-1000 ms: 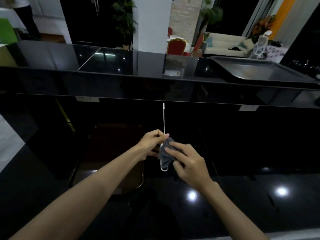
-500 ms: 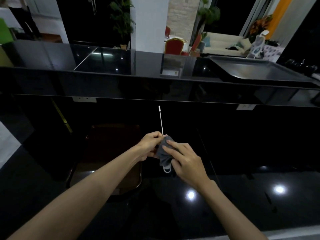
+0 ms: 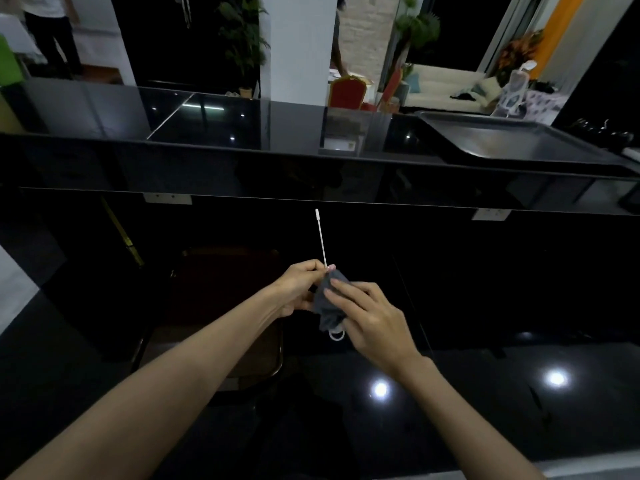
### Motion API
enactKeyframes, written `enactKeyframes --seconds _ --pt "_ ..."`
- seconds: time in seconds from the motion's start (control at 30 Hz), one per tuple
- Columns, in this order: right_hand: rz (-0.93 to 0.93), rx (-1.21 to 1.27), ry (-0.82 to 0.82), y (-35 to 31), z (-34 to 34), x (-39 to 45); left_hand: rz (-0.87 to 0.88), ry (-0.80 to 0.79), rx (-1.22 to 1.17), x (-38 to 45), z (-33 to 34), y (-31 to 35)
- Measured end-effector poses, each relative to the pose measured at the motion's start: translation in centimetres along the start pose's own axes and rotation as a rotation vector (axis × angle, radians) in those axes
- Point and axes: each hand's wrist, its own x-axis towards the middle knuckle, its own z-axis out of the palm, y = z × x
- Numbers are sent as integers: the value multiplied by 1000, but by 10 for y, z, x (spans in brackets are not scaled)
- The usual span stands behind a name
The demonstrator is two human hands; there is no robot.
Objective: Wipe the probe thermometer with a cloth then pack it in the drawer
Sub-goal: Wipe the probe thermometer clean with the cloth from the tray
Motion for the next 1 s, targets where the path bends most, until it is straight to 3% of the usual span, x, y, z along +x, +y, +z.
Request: enactKeyframes --seconds 0.2,0.4,0.5,0.67,0.87,1.0 --pt "-1 62 -104 -3 17 -21 -19 -27 -24 -1 -5 4" --pt "-235 115 -33 1 -2 -39 -64 -1 -76 -2 -10 12" --pt "-114 94 24 7 -6 -14 -56 -22 -40 -2 -3 14" --pt "25 48 -61 5 13 1 -8 4 33 0 6 10" --pt "-62 129 -111 -3 10 -41 -60 -26 -47 -3 -5 6" --pt "-127 140 -31 1 -5 -39 -57 30 14 -4 -5 8"
